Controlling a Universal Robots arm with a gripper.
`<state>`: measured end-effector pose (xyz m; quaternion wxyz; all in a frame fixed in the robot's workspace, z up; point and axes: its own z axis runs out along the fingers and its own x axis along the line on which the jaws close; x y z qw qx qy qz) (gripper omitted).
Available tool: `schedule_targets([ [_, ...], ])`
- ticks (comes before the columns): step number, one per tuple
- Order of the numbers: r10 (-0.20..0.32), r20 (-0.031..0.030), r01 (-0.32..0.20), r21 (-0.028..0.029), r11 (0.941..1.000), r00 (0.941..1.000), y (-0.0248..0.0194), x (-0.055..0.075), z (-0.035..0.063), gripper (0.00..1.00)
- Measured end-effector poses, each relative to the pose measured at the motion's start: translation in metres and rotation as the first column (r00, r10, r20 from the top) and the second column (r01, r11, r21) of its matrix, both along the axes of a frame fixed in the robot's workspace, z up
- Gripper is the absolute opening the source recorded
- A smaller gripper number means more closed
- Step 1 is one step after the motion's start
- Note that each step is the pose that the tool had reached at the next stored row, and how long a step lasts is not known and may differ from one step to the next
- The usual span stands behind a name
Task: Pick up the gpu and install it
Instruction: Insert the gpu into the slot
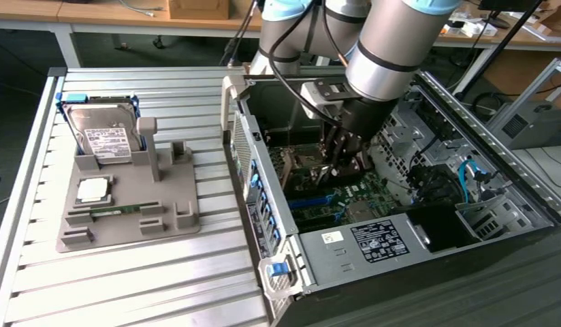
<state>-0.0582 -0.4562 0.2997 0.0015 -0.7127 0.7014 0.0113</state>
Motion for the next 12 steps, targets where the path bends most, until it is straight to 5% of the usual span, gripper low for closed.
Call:
schedule_targets([
  [12,0.000,0.0001,0.000,0.0001,1.0000,1.0000,0.0000,-0.0050,-0.0085,0.27],
])
